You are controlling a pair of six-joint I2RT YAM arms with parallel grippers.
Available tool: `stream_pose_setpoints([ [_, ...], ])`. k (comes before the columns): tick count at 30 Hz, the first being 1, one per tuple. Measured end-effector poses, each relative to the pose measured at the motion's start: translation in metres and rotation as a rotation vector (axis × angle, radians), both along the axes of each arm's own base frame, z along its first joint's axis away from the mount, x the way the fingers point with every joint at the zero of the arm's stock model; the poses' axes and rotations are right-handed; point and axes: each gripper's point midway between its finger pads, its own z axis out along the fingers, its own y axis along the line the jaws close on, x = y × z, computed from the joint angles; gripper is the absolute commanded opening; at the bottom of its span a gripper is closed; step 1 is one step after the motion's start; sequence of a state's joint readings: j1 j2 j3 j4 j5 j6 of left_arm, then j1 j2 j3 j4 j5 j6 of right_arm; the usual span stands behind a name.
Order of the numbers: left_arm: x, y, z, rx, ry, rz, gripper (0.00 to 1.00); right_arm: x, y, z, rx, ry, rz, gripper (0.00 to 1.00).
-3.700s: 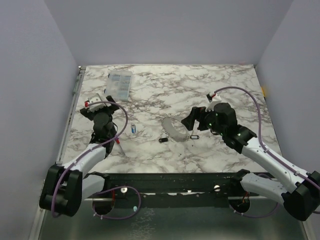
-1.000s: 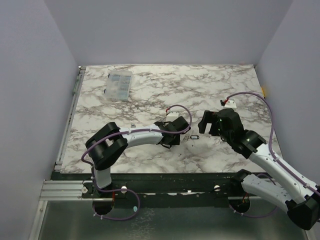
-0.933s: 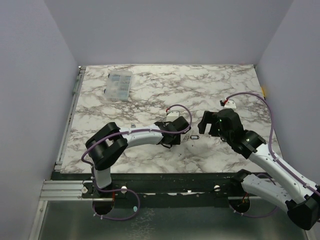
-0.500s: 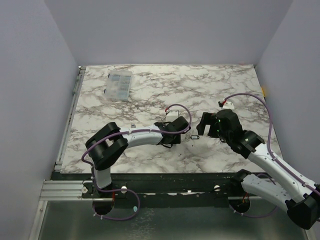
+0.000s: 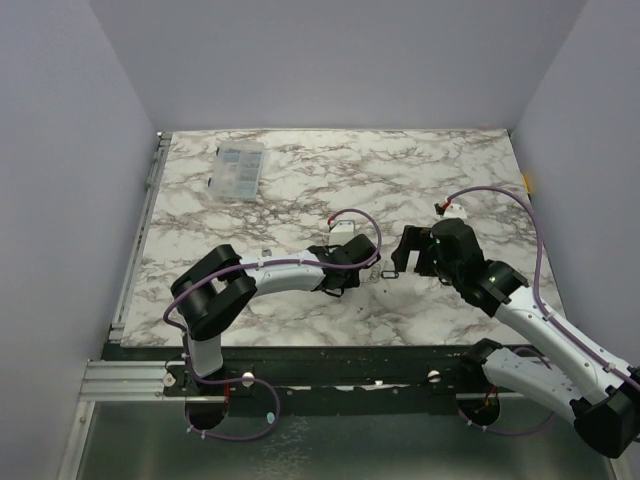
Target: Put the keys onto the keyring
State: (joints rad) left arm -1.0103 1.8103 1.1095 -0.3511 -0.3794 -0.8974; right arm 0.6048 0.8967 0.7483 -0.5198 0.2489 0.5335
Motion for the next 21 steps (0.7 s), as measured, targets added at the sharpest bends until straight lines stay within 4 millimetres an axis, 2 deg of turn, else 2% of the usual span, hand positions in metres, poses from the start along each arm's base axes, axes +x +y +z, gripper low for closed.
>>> stream_pose_setpoints([
  [8,0.0027,-0.0043,0.0019,-0.02,-0.013,-0.001,0.28,-0.0007,0.0002,-0.0019,0.0,0.004,0.003,1.0],
  [21,0.006,-0.0089,0.0041,-0.037,-0.031,-0.01,0.0,-0.0009,0.0003,-0.0022,0.0,0.005,0.003,1.0],
])
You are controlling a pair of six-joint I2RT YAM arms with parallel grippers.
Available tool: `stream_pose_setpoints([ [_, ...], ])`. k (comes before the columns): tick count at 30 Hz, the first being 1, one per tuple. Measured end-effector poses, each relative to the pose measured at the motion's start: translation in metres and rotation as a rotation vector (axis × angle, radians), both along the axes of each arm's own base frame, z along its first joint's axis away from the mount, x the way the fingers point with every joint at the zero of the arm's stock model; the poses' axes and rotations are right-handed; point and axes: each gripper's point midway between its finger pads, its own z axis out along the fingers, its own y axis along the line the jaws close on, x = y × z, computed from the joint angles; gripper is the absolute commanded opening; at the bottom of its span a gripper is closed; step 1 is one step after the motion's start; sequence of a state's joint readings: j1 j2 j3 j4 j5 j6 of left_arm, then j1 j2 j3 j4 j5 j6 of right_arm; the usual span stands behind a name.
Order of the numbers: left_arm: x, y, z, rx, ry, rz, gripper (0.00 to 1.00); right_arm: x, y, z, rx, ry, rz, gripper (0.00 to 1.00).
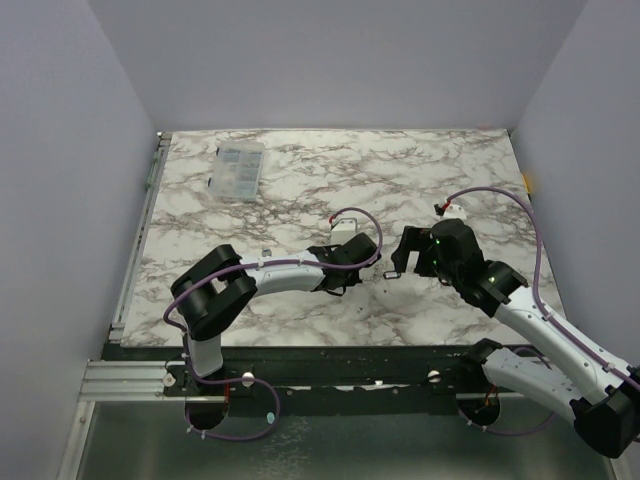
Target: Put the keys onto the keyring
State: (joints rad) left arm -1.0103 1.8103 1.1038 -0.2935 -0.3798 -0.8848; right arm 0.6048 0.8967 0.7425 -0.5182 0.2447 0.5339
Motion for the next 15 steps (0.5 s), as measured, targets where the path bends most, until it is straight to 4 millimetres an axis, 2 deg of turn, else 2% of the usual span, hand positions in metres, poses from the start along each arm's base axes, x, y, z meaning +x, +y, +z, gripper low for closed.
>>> stream_pose_setpoints([
  [11,0.0,-0.002,0.002,-0.004,-0.036,-0.048,0.0,-0.001,0.0,-0.002,-0.002,0.004,0.001,1.0],
  [15,-0.003,0.0,0.014,0.008,-0.076,-0.111,0.0,-0.001,0.002,0.0,0.014,-0.007,0.015,1.0],
])
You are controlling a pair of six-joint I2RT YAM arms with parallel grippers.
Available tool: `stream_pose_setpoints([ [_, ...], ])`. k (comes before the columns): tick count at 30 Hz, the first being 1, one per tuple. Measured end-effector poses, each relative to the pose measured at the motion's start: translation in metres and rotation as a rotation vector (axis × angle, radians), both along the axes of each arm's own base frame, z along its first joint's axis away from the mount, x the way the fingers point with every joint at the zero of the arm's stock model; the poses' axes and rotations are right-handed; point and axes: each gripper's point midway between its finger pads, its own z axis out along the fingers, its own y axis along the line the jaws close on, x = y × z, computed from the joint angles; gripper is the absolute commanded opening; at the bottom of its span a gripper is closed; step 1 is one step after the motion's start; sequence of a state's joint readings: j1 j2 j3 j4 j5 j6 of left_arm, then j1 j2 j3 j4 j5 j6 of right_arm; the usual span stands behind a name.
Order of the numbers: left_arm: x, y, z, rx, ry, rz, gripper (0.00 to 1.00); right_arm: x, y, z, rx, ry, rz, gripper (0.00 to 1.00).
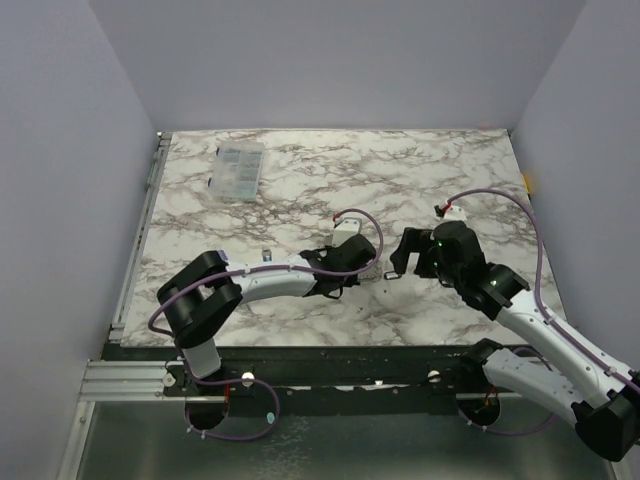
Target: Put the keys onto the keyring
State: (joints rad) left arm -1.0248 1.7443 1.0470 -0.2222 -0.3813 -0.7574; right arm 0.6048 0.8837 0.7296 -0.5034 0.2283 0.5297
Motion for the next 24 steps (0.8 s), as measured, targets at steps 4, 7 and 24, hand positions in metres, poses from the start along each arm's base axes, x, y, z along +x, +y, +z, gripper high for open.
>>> stream_pose_setpoints([
  [4,0.0,0.001,0.022,-0.009,-0.057,-0.056,0.0,-0.002,0.002,0.011,0.039,-0.056,0.026,1.0],
  [7,0.001,0.002,0.043,-0.022,-0.111,-0.099,0.0,-0.005,0.005,0.028,0.085,-0.138,0.064,1.0],
  [24,-0.009,0.009,0.12,-0.041,-0.329,-0.318,0.0,-0.048,0.042,0.119,0.274,-0.569,0.47,0.98],
])
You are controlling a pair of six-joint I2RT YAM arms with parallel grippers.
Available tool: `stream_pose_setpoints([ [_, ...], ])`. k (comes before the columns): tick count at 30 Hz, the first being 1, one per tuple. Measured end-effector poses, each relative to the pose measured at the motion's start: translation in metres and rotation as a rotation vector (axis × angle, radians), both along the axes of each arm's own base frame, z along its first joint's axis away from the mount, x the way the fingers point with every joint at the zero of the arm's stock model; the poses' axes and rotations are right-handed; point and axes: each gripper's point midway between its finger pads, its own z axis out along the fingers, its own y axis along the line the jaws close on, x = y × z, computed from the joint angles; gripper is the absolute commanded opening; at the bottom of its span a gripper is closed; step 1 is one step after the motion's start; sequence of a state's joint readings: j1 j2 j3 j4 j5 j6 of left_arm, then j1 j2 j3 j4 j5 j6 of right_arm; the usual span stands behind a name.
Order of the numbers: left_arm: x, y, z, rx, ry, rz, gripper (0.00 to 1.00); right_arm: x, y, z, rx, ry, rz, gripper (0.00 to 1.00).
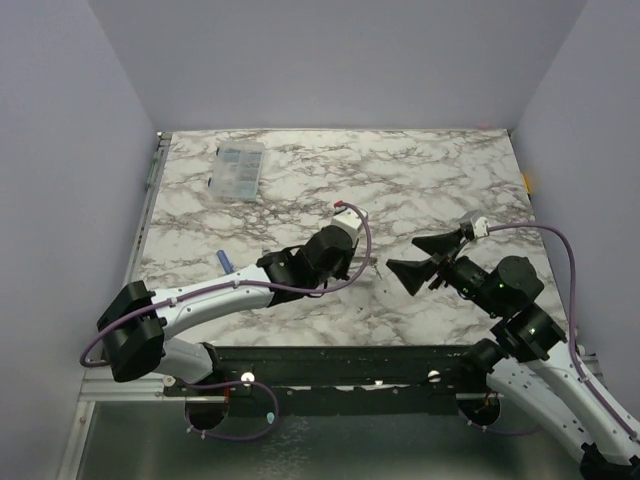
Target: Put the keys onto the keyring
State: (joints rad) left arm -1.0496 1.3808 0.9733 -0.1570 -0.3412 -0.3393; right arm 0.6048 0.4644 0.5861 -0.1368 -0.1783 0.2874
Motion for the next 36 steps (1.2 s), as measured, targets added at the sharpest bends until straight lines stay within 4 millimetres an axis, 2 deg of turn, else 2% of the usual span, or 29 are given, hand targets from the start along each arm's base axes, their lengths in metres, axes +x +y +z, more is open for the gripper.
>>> stream_pose_setpoints([
  [3,-0.002,0.001,0.006,0.011,-0.024,-0.029,0.0,-0.006,0.007,0.005,-0.008,-0.039,0.06,0.95],
  [10,-0.004,0.003,0.022,0.009,-0.071,-0.072,0.0,-0.011,0.02,-0.005,-0.06,-0.043,0.155,0.92],
  [14,-0.01,0.006,0.034,-0.005,-0.098,-0.107,0.0,-0.019,0.028,-0.002,-0.058,-0.067,0.229,0.92],
  [21,-0.024,0.009,0.058,-0.047,-0.147,-0.204,0.0,-0.024,0.036,0.015,-0.037,-0.133,0.293,0.88],
  [27,-0.037,0.01,0.071,-0.079,-0.171,-0.279,0.0,-0.004,0.032,0.041,-0.055,-0.2,0.206,0.81],
  [31,-0.044,0.008,0.075,-0.097,-0.171,-0.315,0.0,0.001,0.042,0.057,-0.084,-0.233,0.247,0.77],
  [33,-0.048,0.008,0.08,-0.113,-0.174,-0.337,0.0,-0.004,0.05,0.059,-0.092,-0.237,0.314,0.73],
  [36,-0.054,0.01,0.092,-0.144,-0.192,-0.36,0.0,-0.011,0.059,0.05,-0.108,-0.224,0.4,0.68],
])
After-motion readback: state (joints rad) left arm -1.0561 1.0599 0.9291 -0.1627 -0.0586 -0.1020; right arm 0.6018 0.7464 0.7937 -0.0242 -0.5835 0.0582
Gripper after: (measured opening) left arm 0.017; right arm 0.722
